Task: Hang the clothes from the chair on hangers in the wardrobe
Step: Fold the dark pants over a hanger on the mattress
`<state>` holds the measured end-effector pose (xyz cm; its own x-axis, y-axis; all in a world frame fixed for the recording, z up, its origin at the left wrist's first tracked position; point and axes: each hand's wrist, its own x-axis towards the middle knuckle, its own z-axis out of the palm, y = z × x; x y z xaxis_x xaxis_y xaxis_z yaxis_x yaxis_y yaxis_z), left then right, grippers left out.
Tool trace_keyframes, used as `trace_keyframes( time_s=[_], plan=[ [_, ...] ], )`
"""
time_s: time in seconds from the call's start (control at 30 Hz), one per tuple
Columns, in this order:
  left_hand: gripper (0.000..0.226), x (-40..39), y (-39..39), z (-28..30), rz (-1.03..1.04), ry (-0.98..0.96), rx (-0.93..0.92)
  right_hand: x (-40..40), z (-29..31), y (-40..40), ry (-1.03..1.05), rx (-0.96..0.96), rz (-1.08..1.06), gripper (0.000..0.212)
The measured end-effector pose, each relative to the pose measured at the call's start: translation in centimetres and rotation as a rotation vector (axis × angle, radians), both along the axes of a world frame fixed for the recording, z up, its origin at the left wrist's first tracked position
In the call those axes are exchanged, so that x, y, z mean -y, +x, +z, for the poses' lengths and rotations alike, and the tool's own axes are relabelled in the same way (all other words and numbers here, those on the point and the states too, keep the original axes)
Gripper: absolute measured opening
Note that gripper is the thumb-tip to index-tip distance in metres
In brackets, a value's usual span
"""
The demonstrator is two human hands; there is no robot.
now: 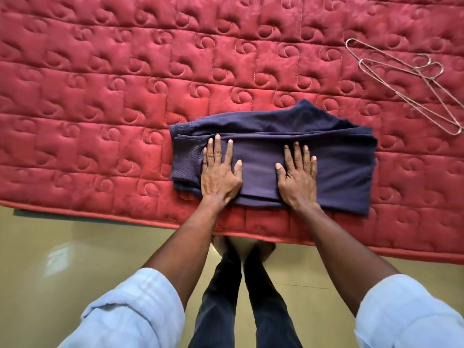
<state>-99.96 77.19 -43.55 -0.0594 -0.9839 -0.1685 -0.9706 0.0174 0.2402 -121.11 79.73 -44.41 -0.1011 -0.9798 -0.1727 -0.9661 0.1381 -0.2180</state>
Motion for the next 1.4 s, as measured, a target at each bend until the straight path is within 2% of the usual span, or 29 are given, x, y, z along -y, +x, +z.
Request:
trace_keyframes(
  time_s=[0.13,0.2,0.27,0.33,0.43,0.57,0.63,0.7,0.83,0.93,1.0,1.1,1.17,1.27,1.33,1.4],
  plan=[
    [0.074,-0.1,-3.1,0.7,0.017,0.015,0.078,0.0,0.0,-0.1,0.005,0.002,0.005,0.059],
    [0.079,0.0,-5.1,0.5,-0.117,0.032,0.017,-0.1,0.0,-0.4,0.002,0.006,0.03,0.059],
    [0.076,0.2,-6.1,-0.1,-0.214,0.059,0.044,-0.2,-0.2,-1.6,-0.004,0.008,0.101,0.06],
    [0.077,0.8,-6.5,-0.4,-0.199,0.101,0.126,-0.2,-0.3,-3.7,-0.006,0.008,0.156,0.062],
    [0.077,0.7,-7.7,-0.1,-0.141,0.145,0.199,-0.2,-0.2,-8.7,-0.005,-0.013,0.098,0.067],
    [0.073,0.4,-10.9,0.6,0.001,0.112,0.205,-0.2,-0.3,-15.9,0.03,-0.039,0.019,0.071],
    [0.074,-0.2,-13.4,0.6,0.009,0.005,0.151,-0.4,-0.4,-18.7,0.054,-0.047,0.006,0.071],
    [0.075,-0.9,-17.6,0.4,-0.098,-0.068,-0.003,-1.0,-0.4,-21.4,0.063,-0.046,0.038,0.069],
    [0.056,-1.1,-28.2,0.2,-0.273,-0.068,-0.223,-1.7,-0.6,-27.8,0.043,-0.049,0.114,0.062],
    [0.057,0.4,-34.5,-0.1,-0.232,-0.007,-0.212,-1.5,-0.2,-32.4,-0.013,-0.028,0.275,0.056],
    [0.062,1.6,-37.1,0.0,-0.151,0.028,-0.166,-0.4,0.6,-34.7,-0.122,0.03,0.315,0.045],
    [0.074,2.9,-38.9,0.6,-0.122,0.004,-0.055,3.3,3.0,-37.1,-0.385,0.122,0.114,0.021],
    [0.079,4.0,-40.1,1.1,-0.206,-0.038,0.02,6.4,4.6,-38.9,-0.43,0.122,-0.08,0.013],
    [0.076,5.5,-42.0,0.7,-0.36,0.11,0.068,10.7,5.2,-41.4,-0.271,0.001,-0.266,0.026],
    [0.072,6.3,-42.4,0.0,-0.369,0.244,0.093,12.4,5.0,-42.3,-0.086,-0.021,-0.293,0.032],
    [0.072,6.5,-42.5,-0.1,-0.362,0.29,0.115,13.1,4.6,-42.8,0.043,-0.019,-0.271,0.028]
  ],
)
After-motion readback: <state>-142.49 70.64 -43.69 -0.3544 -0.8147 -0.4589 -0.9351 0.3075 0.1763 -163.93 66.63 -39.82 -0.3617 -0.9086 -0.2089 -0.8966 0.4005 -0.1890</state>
